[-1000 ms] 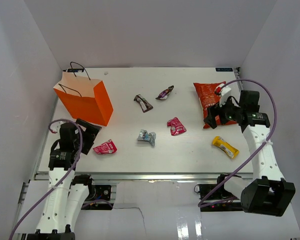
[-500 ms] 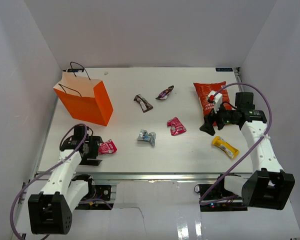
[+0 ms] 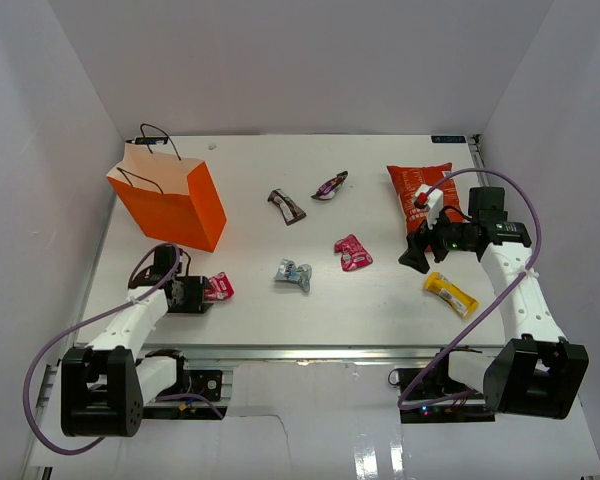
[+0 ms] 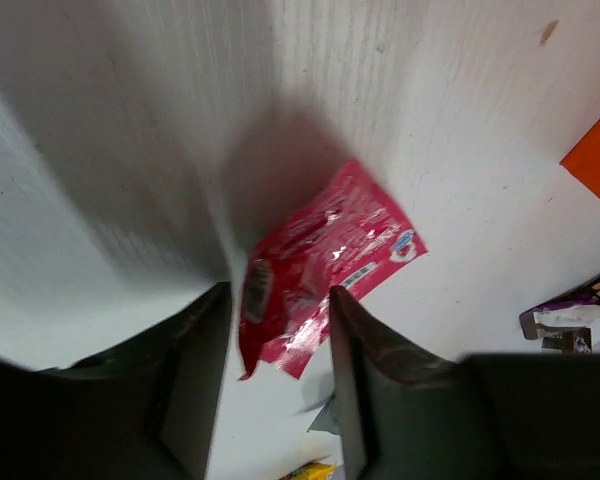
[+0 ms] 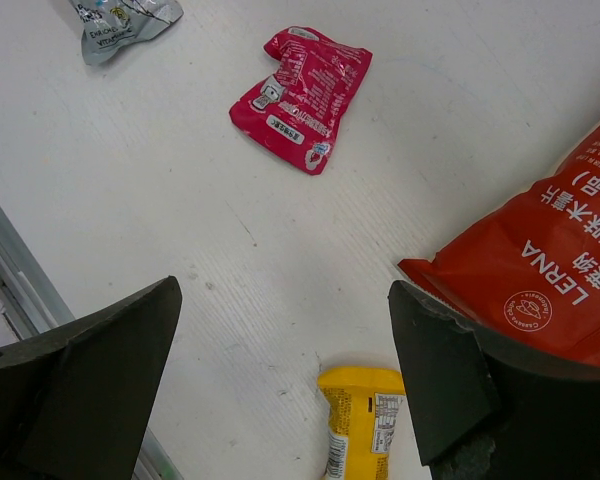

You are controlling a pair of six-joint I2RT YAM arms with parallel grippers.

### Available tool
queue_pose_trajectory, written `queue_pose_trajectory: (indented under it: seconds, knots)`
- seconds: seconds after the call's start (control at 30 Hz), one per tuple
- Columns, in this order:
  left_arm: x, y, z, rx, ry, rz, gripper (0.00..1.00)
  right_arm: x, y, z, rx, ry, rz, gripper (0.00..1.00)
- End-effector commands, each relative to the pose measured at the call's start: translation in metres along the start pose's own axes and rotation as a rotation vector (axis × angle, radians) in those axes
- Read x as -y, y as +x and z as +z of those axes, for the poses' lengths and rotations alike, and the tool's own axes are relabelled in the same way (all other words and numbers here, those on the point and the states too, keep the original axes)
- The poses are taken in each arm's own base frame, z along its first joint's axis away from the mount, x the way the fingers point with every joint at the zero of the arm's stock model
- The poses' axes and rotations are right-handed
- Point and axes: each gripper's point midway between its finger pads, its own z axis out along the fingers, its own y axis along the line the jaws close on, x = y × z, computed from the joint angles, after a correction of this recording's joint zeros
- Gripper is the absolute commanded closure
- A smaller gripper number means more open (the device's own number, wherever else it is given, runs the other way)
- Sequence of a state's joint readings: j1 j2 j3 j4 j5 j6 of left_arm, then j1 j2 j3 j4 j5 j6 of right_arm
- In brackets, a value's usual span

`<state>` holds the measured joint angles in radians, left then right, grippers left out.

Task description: Place the snacks into the paper bag

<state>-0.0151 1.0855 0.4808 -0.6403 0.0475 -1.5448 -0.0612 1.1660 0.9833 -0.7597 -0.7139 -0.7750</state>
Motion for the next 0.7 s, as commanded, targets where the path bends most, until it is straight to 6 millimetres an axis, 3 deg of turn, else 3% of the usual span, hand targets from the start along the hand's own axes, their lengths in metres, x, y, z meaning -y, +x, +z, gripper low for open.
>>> queue_pose_trajectory:
  seconds: [0.0, 0.17, 0.3, 0.37, 0.5, 0.53, 0.63, 0.67]
  knots:
    - [0.003, -0.003, -0.002, 0.015, 0.044, -0.036, 0.50, 0.002, -0.003, 0.000, 0.016, 0.003, -0.025, 0.10]
    - [0.001, -0.005, -0.011, 0.035, 0.076, 0.036, 0.76, 0.003, -0.007, -0.001, 0.022, 0.004, -0.027, 0.10]
    - [0.018, -0.010, -0.034, 0.081, 0.180, 0.170, 0.93, 0.005, -0.009, -0.001, 0.025, 0.005, -0.031, 0.10]
    - [0.035, -0.007, -0.056, 0.084, 0.277, 0.261, 0.98, 0.005, -0.012, -0.001, 0.031, 0.005, -0.034, 0.10]
    - [0.068, 0.020, -0.109, -0.007, 0.494, 0.453, 1.00, 0.008, -0.018, -0.002, 0.043, 0.006, -0.036, 0.10]
    - [0.082, 0.027, -0.132, -0.023, 0.565, 0.491, 1.00, 0.008, -0.018, -0.002, 0.044, 0.007, -0.036, 0.10]
    - [0.098, 0.048, -0.173, -0.105, 0.686, 0.578, 1.00, 0.011, -0.022, -0.003, 0.048, 0.011, -0.038, 0.10]
    - [0.110, 0.052, -0.197, -0.109, 0.748, 0.592, 1.00, 0.012, -0.023, -0.002, 0.053, 0.011, -0.038, 0.10]
